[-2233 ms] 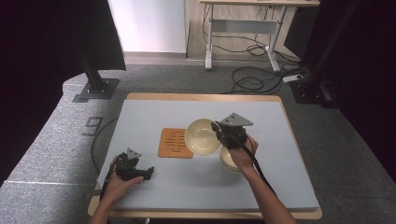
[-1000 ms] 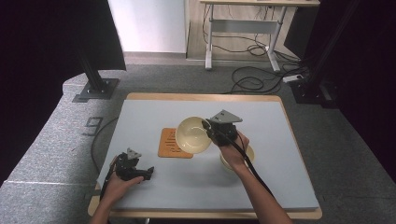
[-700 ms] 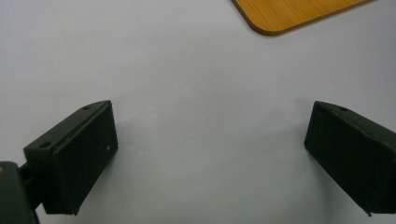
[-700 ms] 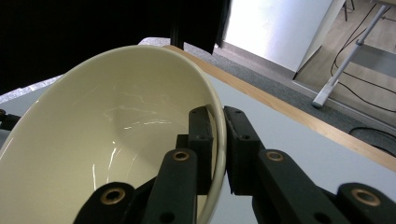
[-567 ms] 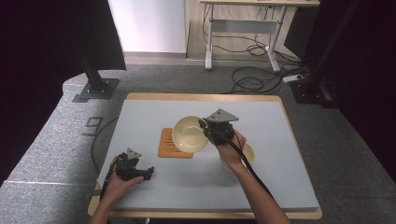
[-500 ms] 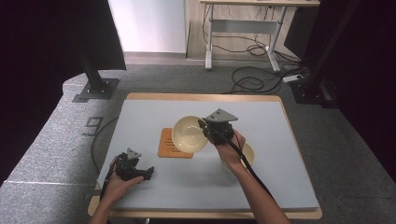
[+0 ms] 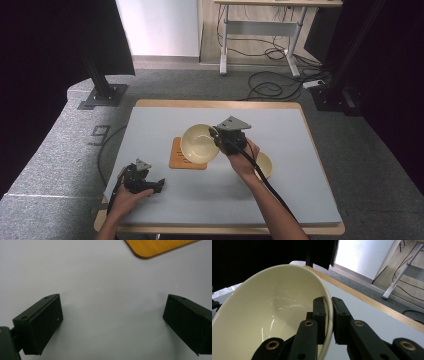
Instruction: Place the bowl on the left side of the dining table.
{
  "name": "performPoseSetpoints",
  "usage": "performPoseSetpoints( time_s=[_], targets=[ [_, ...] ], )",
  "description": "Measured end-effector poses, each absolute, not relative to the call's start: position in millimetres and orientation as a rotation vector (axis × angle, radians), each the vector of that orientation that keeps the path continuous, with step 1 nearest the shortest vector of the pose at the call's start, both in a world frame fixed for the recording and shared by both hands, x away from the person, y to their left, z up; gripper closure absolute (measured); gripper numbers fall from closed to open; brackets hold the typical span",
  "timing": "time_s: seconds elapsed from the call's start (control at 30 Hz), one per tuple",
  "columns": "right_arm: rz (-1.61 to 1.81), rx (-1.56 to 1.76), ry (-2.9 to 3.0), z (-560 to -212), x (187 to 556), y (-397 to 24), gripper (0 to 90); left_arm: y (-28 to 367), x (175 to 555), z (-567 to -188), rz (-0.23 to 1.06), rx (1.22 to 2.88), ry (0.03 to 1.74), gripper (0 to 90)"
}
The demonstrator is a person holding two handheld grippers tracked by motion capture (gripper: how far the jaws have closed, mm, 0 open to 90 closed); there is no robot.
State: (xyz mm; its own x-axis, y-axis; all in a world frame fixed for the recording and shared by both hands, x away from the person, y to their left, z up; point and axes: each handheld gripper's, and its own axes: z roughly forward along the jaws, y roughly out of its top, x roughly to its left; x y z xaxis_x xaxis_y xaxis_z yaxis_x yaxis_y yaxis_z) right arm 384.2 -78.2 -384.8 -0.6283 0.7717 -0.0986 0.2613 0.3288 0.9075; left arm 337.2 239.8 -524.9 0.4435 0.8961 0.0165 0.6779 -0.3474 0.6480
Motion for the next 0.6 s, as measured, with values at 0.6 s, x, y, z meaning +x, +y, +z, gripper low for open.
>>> performPoseSetpoints(
  time_s=[0.6],
  targets=[
    [1.297,0.889,2.082,-382.2,385.0,-68.4,81.8,239.8,337.1,-524.9,0.503,2.131,1.315,2.6]
  ],
)
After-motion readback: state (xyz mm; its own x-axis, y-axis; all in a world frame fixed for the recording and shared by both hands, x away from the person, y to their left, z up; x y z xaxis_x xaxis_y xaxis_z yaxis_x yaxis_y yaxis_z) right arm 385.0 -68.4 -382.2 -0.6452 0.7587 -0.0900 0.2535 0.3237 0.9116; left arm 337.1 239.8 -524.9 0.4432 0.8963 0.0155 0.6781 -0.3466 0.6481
